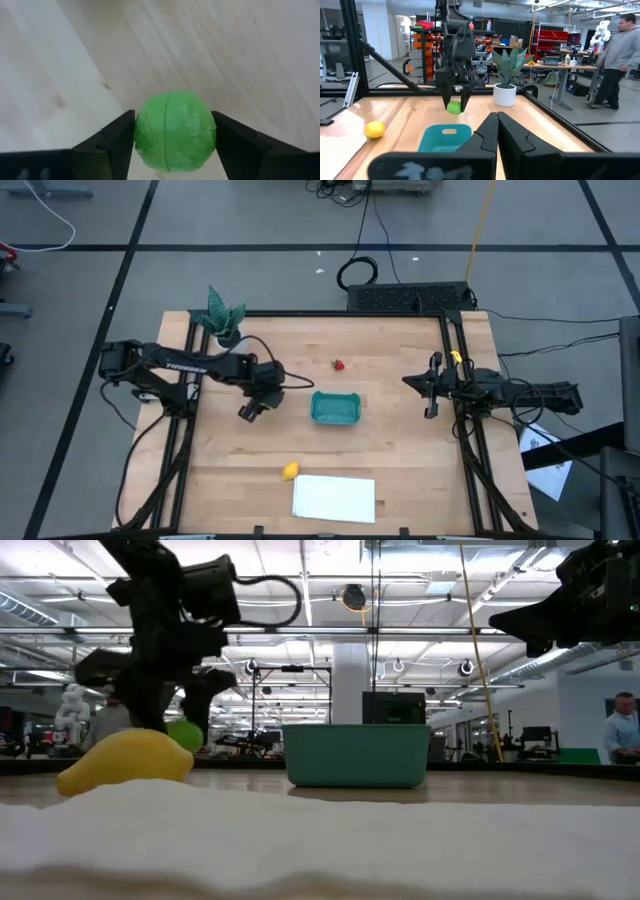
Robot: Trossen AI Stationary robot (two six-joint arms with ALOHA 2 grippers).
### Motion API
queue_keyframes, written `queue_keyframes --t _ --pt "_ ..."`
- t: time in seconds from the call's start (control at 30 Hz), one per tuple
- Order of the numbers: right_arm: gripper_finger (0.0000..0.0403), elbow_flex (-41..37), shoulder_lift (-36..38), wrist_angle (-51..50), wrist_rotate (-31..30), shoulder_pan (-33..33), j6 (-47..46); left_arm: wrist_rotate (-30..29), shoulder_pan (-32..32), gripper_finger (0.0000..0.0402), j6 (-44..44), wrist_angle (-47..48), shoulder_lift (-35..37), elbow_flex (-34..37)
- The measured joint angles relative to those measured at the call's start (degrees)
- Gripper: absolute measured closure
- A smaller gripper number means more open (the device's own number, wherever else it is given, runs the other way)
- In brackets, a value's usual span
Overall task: Pick and placing Produce into tupperware
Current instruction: Put the green cabbage into the green bin
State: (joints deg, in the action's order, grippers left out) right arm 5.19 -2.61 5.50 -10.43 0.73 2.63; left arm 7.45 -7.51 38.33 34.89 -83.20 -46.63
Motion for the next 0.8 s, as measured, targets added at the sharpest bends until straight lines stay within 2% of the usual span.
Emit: queue_keyframes --t 0.27,0.53,0.8 --pt "0.0403 0.00 0.02 0.02 0.01 0.00 0.00 0.68 -0.02 0.0171 -9.75 1.90 0.00 -8.58" --pt "0.0403 0.00 0.02 0.04 0.01 0.01 -0.01 12.38 -1.44 0.0171 -26.56 0.06 0.00 -17.83" --pt "0.0403 0.00 0.02 0.06 0.01 0.01 -0.01 13.66 -5.16 0.0171 -41.07 -2.54 -0.33 -25.87"
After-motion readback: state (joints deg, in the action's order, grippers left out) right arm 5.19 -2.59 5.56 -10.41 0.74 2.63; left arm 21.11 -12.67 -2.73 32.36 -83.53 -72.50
